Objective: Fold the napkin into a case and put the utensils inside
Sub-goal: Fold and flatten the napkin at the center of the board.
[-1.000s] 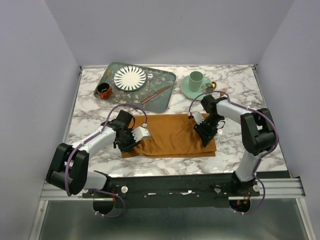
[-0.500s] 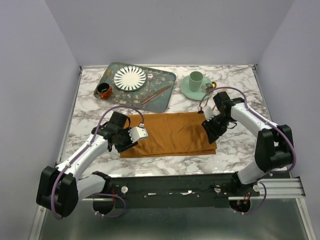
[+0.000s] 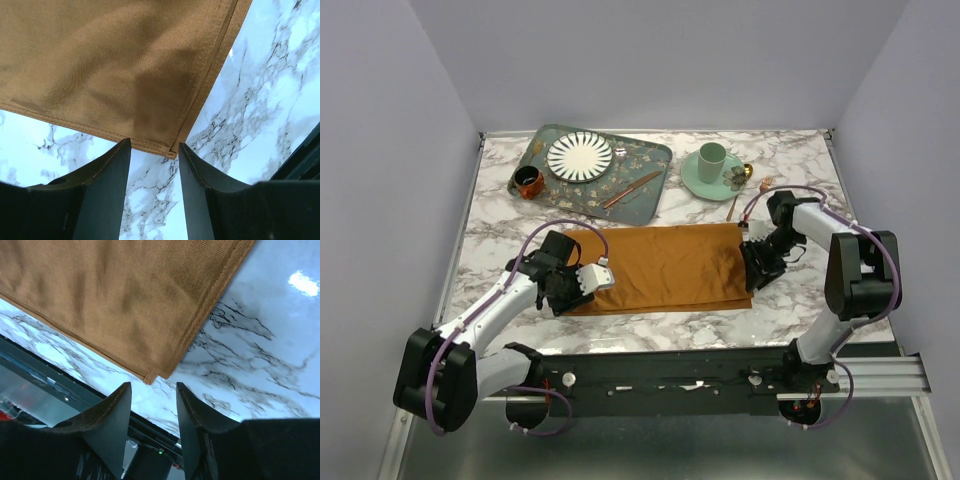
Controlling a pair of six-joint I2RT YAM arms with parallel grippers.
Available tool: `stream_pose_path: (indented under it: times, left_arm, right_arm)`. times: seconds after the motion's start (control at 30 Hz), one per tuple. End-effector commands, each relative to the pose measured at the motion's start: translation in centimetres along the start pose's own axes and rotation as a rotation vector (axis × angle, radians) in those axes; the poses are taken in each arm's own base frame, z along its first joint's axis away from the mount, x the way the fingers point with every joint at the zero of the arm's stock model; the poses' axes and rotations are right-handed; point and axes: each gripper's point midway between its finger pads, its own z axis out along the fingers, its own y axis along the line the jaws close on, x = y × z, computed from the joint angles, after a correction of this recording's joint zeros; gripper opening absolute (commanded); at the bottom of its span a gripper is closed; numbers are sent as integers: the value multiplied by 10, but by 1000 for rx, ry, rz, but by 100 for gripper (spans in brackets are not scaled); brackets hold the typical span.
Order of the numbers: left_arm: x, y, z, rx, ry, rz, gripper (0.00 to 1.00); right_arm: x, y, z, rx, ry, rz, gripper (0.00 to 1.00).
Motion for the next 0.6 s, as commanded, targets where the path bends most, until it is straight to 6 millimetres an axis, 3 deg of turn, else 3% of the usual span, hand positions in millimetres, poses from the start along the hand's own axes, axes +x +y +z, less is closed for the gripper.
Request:
stream_pose_path:
  times: [0.0,0.37,0.57]
  left_arm:
    - [2,3,-1,-18,3,20,55]
    - [4,5,1,-38,-1,29,55]
    - [2,12,-2,-72,-5,45,54]
  right_arm:
    - [-6,2,14,-31,-14,90,47]
    - [2,-12,27,36,2,138,39]
    - [2,-20,24,90,-6,156,36]
